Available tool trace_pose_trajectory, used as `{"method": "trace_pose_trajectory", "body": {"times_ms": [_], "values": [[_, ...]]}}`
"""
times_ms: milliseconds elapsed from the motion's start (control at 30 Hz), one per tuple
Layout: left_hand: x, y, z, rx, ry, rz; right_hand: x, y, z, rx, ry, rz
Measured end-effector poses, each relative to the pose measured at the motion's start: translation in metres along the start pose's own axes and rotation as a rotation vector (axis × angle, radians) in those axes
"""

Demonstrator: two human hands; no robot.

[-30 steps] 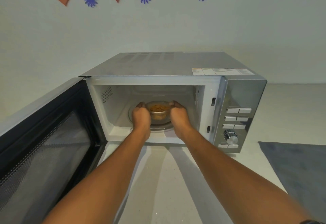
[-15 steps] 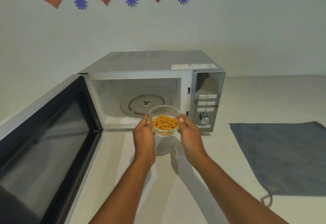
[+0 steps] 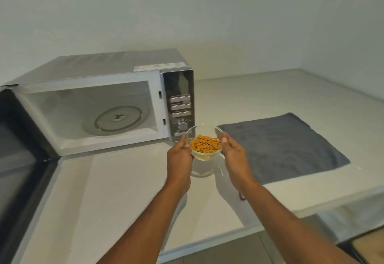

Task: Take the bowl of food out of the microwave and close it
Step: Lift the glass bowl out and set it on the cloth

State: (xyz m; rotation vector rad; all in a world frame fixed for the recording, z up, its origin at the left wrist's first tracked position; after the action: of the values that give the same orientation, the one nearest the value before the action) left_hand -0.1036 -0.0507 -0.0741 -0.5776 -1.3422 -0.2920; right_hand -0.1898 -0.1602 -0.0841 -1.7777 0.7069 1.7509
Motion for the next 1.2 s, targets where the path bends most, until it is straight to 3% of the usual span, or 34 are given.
{"method": "trace_pose_trajectory", "body": {"times_ms": [467, 767, 1067, 1200], "values": [[-0.021, -0.115, -0.051, -0.23, 0.05, -0.143, 0.001, 0.114, -0.059, 0.247, -0.066, -0.01], [-0.047, -0.134, -0.077, -0.335, 0.086, -0.158, 0.017, 0.133, -0.074, 0.267, -0.073, 0.038], [-0.06, -0.135, -0.091, -0.333, 0.048, -0.274, 0.028, 0.134, -0.084, 0.281, -0.141, 0.045], [-0.055, -0.123, -0.08, -0.239, 0.013, -0.323, 0.016, 0.125, -0.071, 0.432, 0.001, 0.309]]}}
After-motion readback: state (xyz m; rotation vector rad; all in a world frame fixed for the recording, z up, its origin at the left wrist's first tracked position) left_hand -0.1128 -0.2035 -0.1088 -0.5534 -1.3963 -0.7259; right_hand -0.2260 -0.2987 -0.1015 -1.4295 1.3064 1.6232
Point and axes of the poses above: each hand's wrist, its own z-axis away from the middle knuckle, its own y-axis out of the back of the hand, x = y × z, the point moved 1 cm from there along -z, towards the middle knuckle, and after that the axes turned 7 degrees about -x, right-handed, at the moved point
